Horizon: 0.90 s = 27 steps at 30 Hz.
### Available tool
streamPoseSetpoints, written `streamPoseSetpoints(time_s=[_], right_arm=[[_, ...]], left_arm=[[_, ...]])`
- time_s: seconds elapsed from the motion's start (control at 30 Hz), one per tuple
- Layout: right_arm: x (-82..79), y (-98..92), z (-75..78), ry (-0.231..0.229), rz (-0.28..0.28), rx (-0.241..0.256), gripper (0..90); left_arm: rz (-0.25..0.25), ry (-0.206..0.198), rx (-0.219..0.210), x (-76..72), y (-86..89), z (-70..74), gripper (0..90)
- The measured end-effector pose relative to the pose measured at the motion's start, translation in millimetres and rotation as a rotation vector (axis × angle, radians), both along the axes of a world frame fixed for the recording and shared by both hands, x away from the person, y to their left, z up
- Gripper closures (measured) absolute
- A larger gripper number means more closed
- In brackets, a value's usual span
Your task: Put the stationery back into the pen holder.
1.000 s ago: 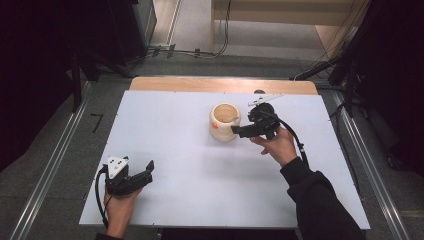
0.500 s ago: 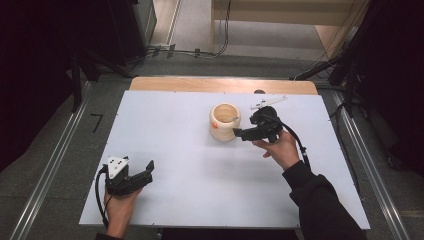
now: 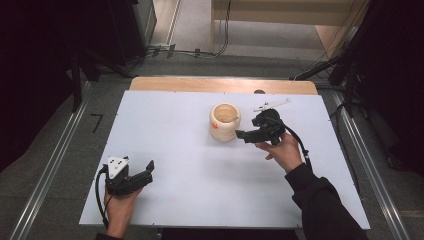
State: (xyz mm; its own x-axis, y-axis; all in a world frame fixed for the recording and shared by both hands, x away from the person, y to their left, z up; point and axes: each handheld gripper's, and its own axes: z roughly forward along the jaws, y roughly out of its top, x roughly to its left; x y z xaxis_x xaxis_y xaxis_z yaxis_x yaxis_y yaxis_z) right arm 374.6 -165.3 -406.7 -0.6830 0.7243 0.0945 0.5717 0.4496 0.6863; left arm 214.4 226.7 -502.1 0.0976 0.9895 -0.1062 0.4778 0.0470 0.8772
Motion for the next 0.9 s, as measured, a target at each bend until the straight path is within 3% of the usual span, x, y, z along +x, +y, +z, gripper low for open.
streamPoseSetpoints(time_s=[0.9], right_arm=[[-7.2, -15.6, -8.2, 0.001, -0.016, 0.009, 19.7]], left_arm=[[-0.002, 0.001, 0.001, 0.2, -0.3, -0.3, 12.7]])
